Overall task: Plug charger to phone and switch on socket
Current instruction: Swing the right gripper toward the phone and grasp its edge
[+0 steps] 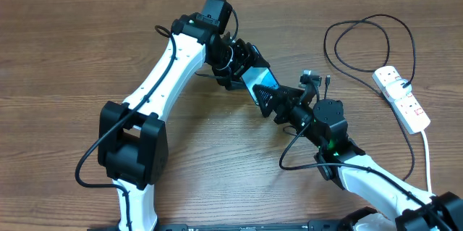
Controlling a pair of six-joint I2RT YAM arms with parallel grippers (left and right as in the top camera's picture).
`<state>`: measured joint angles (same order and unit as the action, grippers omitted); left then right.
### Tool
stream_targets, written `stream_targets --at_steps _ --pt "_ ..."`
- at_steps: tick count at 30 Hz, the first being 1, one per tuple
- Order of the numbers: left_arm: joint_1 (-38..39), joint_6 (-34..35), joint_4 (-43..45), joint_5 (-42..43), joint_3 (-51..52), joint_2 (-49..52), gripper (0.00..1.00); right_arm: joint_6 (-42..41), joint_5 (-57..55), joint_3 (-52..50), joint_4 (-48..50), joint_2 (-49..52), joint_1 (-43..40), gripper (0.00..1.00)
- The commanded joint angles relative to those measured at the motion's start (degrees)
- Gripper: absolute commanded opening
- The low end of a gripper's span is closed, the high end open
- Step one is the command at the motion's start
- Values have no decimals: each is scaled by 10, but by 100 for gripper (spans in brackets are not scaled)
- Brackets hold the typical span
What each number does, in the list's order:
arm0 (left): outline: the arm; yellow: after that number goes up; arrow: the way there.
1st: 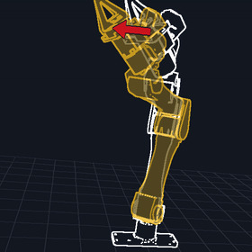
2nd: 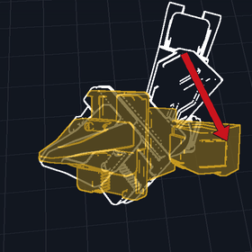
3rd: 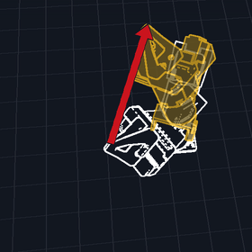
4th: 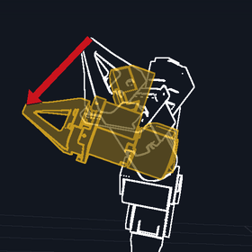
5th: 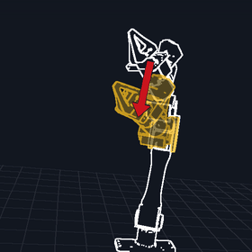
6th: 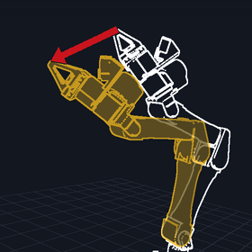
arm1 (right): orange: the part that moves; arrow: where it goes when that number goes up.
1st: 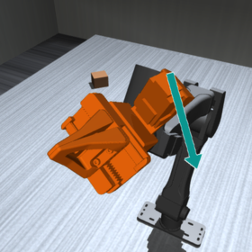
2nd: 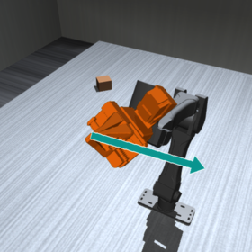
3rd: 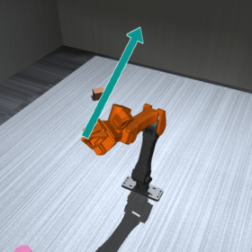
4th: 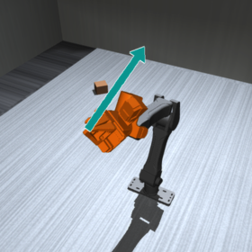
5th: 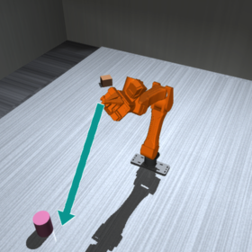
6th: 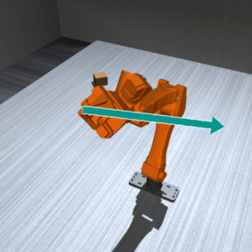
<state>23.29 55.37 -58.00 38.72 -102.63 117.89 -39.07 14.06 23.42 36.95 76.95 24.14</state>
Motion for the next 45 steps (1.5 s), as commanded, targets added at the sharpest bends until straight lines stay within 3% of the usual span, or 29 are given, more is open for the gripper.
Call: stream_targets --at_steps 1,4,9,18,27,45 --pt "15 5 2 35 -18 -2 54 -22 -36 11 21 11 3 79" --pt "26 6 4 38 -18 -3 54 -39 -42 11 32 16 3 69" --pt "42 6 13 40 -18 -3 54 -44 -42 11 32 16 3 64" --pt "54 6 13 45 -18 -3 54 -45 -40 11 29 16 3 39" --pt "64 9 14 59 -18 -3 53 -44 -40 11 22 16 3 35" --pt "71 10 30 56 -18 -2 54 -45 -5 11 -10 16 3 16"
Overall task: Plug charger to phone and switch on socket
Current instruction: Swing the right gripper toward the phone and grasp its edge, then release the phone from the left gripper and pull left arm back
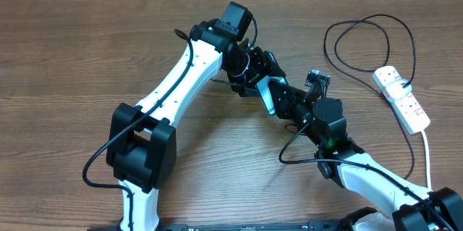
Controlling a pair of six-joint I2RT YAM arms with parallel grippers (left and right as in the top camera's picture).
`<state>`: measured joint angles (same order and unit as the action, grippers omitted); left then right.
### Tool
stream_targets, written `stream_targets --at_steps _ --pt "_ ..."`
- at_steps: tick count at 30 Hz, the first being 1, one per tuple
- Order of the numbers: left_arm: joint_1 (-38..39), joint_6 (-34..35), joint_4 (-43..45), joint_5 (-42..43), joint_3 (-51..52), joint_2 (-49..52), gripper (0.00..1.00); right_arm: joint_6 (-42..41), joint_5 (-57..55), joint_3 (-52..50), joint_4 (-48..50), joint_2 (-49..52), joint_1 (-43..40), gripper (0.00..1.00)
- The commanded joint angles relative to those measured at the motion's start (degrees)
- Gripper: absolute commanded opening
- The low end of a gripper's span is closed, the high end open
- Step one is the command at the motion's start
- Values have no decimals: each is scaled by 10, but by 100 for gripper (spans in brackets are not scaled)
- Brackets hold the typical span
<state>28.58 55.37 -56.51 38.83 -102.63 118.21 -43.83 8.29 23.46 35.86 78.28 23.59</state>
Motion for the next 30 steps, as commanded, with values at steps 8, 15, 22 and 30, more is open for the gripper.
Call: stream_targets --at_steps 8,15,22,30 --pt "19 10 15 49 -18 -6 58 -9 67 10 1 3 8 9" --pt "16 7 15 41 -18 -6 79 -32 75 10 1 3 8 6" --pt "-23 -23 11 63 -18 -6 100 -123 75 10 0 3 8 6" --pt "-133 -194 -91 98 -18 -16 100 -238 130 10 -72 3 8 6"
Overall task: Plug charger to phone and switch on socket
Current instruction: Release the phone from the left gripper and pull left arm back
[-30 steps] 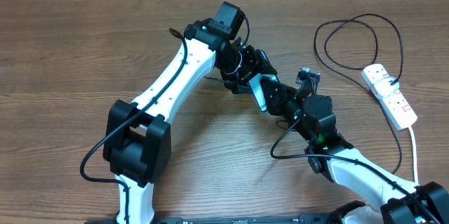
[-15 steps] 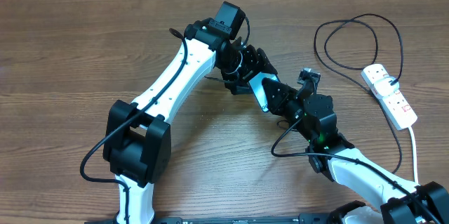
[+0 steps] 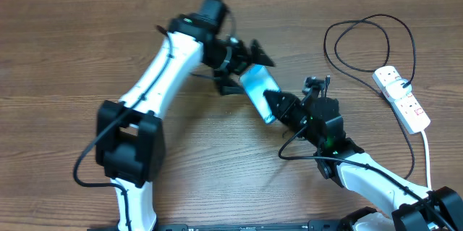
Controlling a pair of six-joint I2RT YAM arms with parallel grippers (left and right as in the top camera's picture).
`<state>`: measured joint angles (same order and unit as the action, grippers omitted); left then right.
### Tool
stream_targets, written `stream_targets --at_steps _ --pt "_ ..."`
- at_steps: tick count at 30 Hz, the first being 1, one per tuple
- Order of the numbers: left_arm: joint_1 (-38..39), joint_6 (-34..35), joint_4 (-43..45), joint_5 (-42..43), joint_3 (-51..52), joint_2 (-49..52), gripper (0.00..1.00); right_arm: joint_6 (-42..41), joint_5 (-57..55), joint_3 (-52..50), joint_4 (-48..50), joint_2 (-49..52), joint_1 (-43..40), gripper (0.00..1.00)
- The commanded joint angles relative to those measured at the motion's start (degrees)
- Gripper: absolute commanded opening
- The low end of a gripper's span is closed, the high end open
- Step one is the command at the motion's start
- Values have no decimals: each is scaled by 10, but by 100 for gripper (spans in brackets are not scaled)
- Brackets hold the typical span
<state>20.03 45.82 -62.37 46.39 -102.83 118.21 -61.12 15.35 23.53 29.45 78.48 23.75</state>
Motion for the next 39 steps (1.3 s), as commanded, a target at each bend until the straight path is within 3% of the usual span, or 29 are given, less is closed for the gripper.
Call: stream_targets --at_steps 1,5,9,18,24,30,39 --pt "-62 -120 -58 16 -16 -19 100 -80 81 10 -18 1 6 5" --pt "-121 -194 -169 -74 -16 -47 100 -161 174 10 -20 1 6 4" --pt "-166 -225 -236 -179 -16 -96 100 -337 242 10 -13 1 6 4" --pt "-200 -266 -271 -187 -16 -239 100 -598 306 10 23 1 6 4" --pt "-199 -296 -343 -200 -16 -360 100 -621 306 10 150 1 6 4" --pt "-199 -288 -344 -228 -15 -526 100 -616 311 10 168 1 6 4" --pt "-199 -174 -342 -428 -15 -755 100 -599 330 10 167 1 6 4"
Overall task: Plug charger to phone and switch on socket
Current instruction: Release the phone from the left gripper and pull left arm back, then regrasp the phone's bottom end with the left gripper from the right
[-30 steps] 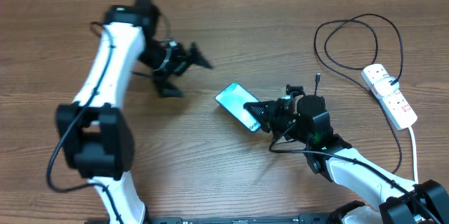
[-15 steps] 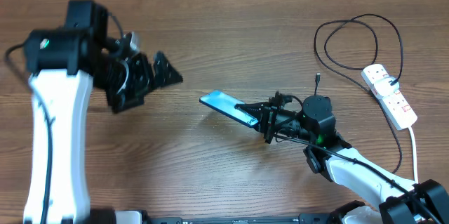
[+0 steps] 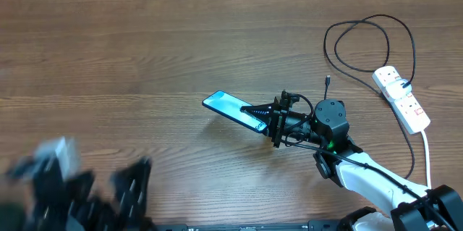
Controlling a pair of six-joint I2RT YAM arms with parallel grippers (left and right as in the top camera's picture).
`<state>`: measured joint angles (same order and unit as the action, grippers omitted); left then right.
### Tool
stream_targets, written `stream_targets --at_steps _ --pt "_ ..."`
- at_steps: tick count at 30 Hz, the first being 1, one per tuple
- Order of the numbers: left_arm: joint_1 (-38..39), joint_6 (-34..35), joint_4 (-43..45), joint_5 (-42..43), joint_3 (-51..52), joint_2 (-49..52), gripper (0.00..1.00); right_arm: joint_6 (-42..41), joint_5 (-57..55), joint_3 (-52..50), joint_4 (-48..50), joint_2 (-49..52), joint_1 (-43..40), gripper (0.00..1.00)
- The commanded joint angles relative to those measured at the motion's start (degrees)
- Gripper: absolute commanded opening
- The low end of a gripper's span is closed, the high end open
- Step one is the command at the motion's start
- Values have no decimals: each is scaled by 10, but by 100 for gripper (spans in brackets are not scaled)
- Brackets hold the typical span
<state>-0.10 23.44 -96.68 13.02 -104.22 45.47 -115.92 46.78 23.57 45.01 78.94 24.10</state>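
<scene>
The phone (image 3: 226, 105), with its blue screen up, lies slanted near the table's middle. My right gripper (image 3: 250, 113) reaches in from the right, and its fingers are closed on the phone's right end. The black charger cable (image 3: 359, 22) loops at the back right. Its free connector (image 3: 327, 81) lies on the table just behind the right wrist. The white power strip (image 3: 402, 98) lies at the far right with the cable plugged into it. My left arm (image 3: 69, 187) is a blurred shape at the bottom left corner, and its fingers cannot be made out.
A white lead (image 3: 427, 151) runs from the power strip toward the front edge on the right. The wooden table (image 3: 145, 57) fills the view.
My left arm has gone from the phone's far end to the bottom left corner, where it shows blurred. The phone now points left, lower and flatter, still in the right gripper.
Both grippers were at the phone in the middle, the left at its far end and the right at its near end. They stayed so, shifting slightly. Then the left fingers stood spread beside the phone. Now only the right gripper holds it.
</scene>
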Motion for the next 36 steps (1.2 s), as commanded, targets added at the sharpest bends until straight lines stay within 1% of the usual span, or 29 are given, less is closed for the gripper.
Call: stream_targets --at_steps 1,5,8,10,11,13,15,18,20,24,27,30,33,36 --pt "2 73 1 -118 0 -41 100 -51 15 9 12 -4 3 4" --pt "2 213 3 -220 23 -73 100 -51 16 9 12 -4 3 4" --pt "2 265 7 -262 69 -74 100 -37 16 9 12 -4 3 4" --pt "2 287 22 -265 121 -74 100 -37 23 9 12 -4 3 4" --pt "2 313 35 -254 154 -73 100 -36 27 9 12 -4 3 4" --pt "2 373 71 -192 221 -73 99 -20 29 9 12 -4 3 4" --pt "2 400 129 -109 290 -73 100 -3 28 9 11 -4 3 4" --pt "2 415 252 35 396 -71 99 8 28 9 7 -4 3 4" --pt "2 449 320 116 451 -66 100 7 28 9 0 -4 3 4" --pt "2 530 425 235 542 -42 100 7 28 9 -28 -4 3 4" --pt "2 548 470 289 586 -15 100 9 21 9 -49 -4 3 4" --pt "2 548 501 337 612 17 100 41 -19 9 -68 -4 3 4" --pt "5 548 521 351 612 45 100 46 -43 9 -74 -4 3 4" --pt "18 553 559 351 612 66 100 46 -59 9 -74 -4 4 4"
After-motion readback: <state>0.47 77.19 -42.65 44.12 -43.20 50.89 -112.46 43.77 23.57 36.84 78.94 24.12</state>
